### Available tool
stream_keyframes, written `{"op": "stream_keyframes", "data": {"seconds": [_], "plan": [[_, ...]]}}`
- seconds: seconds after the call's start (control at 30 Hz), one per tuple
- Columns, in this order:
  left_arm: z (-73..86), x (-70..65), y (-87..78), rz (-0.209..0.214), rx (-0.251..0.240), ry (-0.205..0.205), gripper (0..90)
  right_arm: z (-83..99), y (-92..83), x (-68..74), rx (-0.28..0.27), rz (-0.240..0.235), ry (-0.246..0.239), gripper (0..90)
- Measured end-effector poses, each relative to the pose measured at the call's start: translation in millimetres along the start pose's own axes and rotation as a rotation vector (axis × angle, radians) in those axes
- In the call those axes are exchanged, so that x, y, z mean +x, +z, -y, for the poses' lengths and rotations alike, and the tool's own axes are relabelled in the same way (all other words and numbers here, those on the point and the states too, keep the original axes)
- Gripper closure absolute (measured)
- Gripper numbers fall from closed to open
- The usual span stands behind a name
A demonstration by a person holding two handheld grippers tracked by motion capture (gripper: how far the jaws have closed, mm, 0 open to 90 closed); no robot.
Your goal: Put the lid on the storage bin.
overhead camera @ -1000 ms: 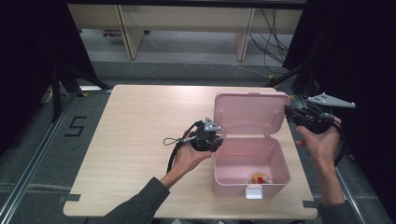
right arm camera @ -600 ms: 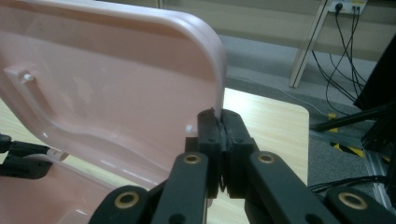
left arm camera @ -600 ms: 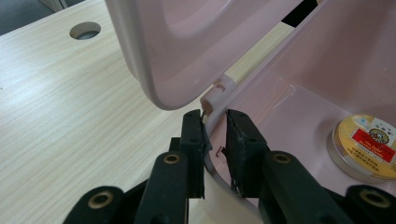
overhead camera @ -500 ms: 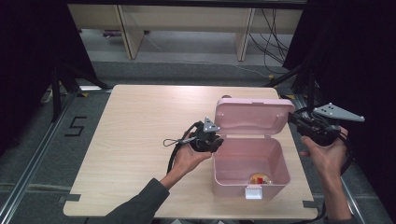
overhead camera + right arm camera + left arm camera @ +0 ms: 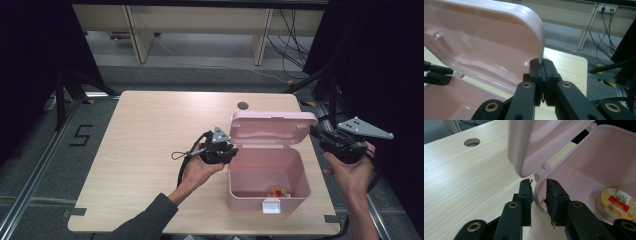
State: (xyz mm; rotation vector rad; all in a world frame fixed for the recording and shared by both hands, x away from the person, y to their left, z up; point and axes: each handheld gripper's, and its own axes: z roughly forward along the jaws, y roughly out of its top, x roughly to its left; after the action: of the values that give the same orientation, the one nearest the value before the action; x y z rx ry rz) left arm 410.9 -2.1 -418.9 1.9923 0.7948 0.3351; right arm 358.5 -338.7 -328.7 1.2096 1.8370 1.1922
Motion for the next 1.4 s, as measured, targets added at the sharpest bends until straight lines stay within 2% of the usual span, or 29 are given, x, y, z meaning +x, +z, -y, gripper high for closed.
{"op": "stream_keyframes", "data": {"seconds": [0.1,0.17,0.2,0.23,0.27,0.3,0.33,0.37,0.47,0.5,0.53,0.57,0.6,0.67,0.7,0.73,0.8,0.83,0.87,0.93,1.07,1.13,1.17,1.2,1.23,1.27,1.33,1.37,1.4], "plan": [[-0.3,2.8,-12.0,0.038,-0.032,-0.031,71.8,1.3,-1.9,0.3,-0.001,0.0,-0.005,88.2],[-0.5,3.6,-22.2,0.047,-0.024,-0.024,71.5,2.3,-3.5,0.6,0.002,-0.007,-0.017,88.1],[0.4,3.3,-27.0,0.057,-0.035,-0.032,71.3,3.5,-4.4,1.7,-0.007,0.008,-0.015,88.1],[0.7,3.0,-29.0,0.056,-0.037,-0.034,71.2,4.2,-6.3,2.9,0.008,-0.001,0.003,88.0],[1.7,2.3,-32.8,0.049,-0.034,-0.024,71.2,4.8,-5.8,1.9,-0.009,0.007,-0.02,88.0],[3.1,2.1,-36.6,0.063,-0.019,-0.017,71.4,5.6,-6.7,1.8,-0.015,0.01,-0.028,87.9],[4.7,1.6,-39.0,0.061,-0.022,-0.014,71.3,6.0,-8.5,2.5,-0.002,-0.006,-0.02,87.9],[6.4,0.7,-41.2,0.058,-0.02,-0.02,71.1,6.4,-9.9,3.3,0.006,-0.001,-0.013,87.8],[11.2,1.4,-47.4,0.074,-0.008,-0.01,71.0,8.8,-12.0,4.1,-0.003,-0.01,-0.011,87.6],[12.9,1.0,-49.0,0.073,-0.004,-0.006,70.5,9.3,-14.0,6.0,0.011,-0.004,0.002,87.5],[14.8,1.1,-50.6,0.076,-0.004,-0.007,69.5,9.9,-13.9,5.0,-0.008,-0.003,-0.016,87.5],[16.8,0.9,-52.4,0.071,-0.005,-0.016,67.0,11.0,-15.1,6.4,-0.001,0.001,0.0,87.5],[18.7,1.9,-54.2,0.084,0.0,-0.017,66.2,11.9,-15.3,4.4,-0.011,0.0,-0.03,87.4],[22.8,1.3,-57.9,0.074,-0.004,-0.021,64.7,12.9,-18.7,5.9,0.012,-0.022,-0.018,87.4],[24.1,1.5,-59.6,0.076,0.0,-0.022,63.0,14.1,-19.3,6.7,0.005,-0.009,-0.024,87.3],[26.3,2.1,-62.1,0.078,-0.001,-0.023,60.8,14.4,-20.1,6.0,0.007,-0.019,-0.035,87.3],[28.8,2.2,-66.5,0.075,0.001,-0.024,57.6,16.6,-21.7,6.6,0.009,-0.017,-0.02,87.0],[30.9,2.0,-69.3,0.077,-0.002,-0.025,56.2,17.3,-22.3,5.6,0.001,-0.022,-0.032,87.0],[32.6,2.0,-72.0,0.075,0.0,-0.021,53.6,18.4,-23.5,7.4,0.001,-0.022,-0.013,87.0],[37.2,1.4,-78.7,0.073,0.001,-0.017,50.9,20.5,-25.5,7.8,0.005,-0.016,-0.035,86.9],[44.7,0.8,-89.7,0.074,0.01,-0.015,43.3,25.1,-30.2,10.2,0.013,-0.034,-0.016,86.6],[48.9,0.1,-95.7,0.069,0.011,-0.015,41.5,28.1,-32.7,11.3,0.018,-0.041,-0.005,86.4],[51.0,-0.3,-97.8,0.068,0.01,-0.016,40.3,29.5,-33.5,10.7,0.017,-0.035,-0.018,86.4],[53.6,-0.5,-100.9,0.066,0.023,0.0,39.4,30.9,-34.6,10.3,0.016,-0.041,-0.025,86.4],[55.2,-1.3,-102.0,0.069,0.024,-0.003,38.3,32.6,-35.7,12.2,0.023,-0.043,-0.001,86.3],[57.7,-2.2,-103.0,0.069,0.017,-0.004,37.6,33.3,-35.8,10.8,0.018,-0.045,-0.024,86.3],[61.9,-3.2,-105.6,0.066,0.034,0.001,36.7,35.5,-36.5,11.4,0.011,-0.036,-0.032,86.2],[63.5,-3.8,-106.1,0.064,0.033,0.004,36.3,36.3,-37.5,12.8,0.017,-0.045,-0.014,86.2],[66.0,-4.3,-107.6,0.064,0.037,0.006,36.3,36.9,-38.1,12.3,0.015,-0.043,-0.026,86.2]]}}
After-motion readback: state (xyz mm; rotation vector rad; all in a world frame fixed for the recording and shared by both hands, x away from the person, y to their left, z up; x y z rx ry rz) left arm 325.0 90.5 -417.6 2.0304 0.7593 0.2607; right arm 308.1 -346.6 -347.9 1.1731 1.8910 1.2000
